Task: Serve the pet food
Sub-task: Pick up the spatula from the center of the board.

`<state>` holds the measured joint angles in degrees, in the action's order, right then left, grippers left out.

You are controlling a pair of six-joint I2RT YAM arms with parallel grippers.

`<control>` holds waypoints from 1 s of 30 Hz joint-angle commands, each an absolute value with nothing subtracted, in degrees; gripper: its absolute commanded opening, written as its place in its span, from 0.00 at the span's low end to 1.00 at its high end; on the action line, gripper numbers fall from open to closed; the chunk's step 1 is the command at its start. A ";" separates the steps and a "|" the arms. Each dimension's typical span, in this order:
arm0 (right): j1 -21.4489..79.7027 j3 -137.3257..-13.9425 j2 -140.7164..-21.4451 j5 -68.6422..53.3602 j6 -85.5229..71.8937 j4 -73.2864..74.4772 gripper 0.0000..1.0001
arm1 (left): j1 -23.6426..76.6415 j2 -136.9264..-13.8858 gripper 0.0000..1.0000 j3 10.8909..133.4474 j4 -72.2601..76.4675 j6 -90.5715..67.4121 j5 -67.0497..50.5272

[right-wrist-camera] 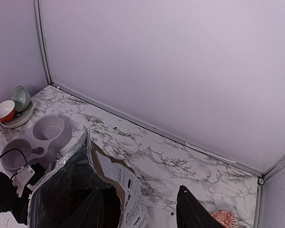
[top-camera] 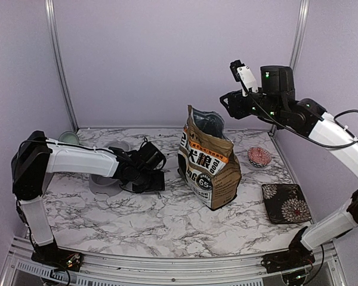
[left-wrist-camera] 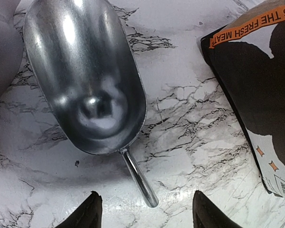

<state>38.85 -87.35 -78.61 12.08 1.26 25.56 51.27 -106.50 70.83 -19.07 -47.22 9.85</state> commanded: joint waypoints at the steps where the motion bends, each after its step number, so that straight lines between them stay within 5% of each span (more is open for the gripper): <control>1: 38.41 -86.07 -75.02 14.14 0.38 20.92 0.50 | 51.33 -107.16 0.65 69.92 -16.37 -49.82 12.02; 30: 38.41 -87.24 -78.34 12.22 0.67 20.91 0.51 | 50.76 -115.03 0.35 71.32 -12.50 -50.63 13.40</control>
<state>38.85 -84.71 -77.36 12.78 1.08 21.45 51.11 -112.95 70.37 -13.30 -51.05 13.02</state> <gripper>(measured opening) 0.508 0.365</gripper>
